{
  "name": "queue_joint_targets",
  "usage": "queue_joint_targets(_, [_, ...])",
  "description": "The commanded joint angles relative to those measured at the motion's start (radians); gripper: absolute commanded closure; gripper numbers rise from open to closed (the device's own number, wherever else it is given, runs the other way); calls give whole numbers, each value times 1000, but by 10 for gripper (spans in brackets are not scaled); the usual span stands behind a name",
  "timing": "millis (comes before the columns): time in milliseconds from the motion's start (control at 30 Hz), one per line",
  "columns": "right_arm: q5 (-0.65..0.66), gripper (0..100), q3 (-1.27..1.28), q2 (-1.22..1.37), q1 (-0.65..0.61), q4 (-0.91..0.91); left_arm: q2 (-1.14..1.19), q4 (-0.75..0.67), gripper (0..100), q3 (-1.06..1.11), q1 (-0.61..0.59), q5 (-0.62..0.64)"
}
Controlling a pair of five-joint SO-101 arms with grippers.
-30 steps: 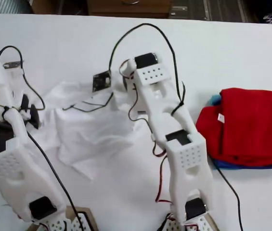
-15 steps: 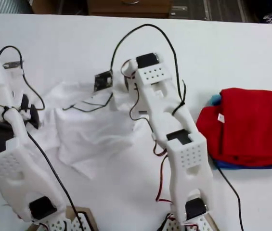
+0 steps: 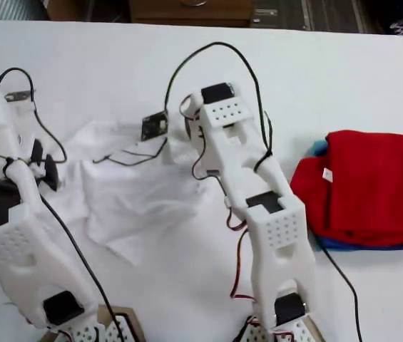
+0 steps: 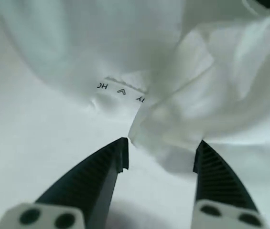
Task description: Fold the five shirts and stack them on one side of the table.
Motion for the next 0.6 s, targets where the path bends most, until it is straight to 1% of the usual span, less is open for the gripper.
queue_joint_targets(0, [5, 766, 2, -21, 4, 10, -75, -5, 827, -4, 8, 2])
queue_joint_targets(133, [5, 771, 6, -22, 8, 10, -75, -5, 827, -4, 8, 2])
queue_joint_targets(267, [5, 824, 6, -15, 5, 10, -75, -6, 827, -4, 8, 2])
queue_joint_targets(400, [5, 851, 6, -8, 1, 7, -75, -6, 827, -5, 8, 2])
queue_joint_targets(467, [5, 901, 6, -8, -4, 5, -75, -6, 827, -5, 8, 5])
queue_joint_targets(533, [0, 978, 6, -8, -5, -13, -75, -6, 827, -5, 11, 6])
queue_joint_targets(567, [-2, 986, 3, -8, -4, -22, -75, -6, 827, -5, 11, 6])
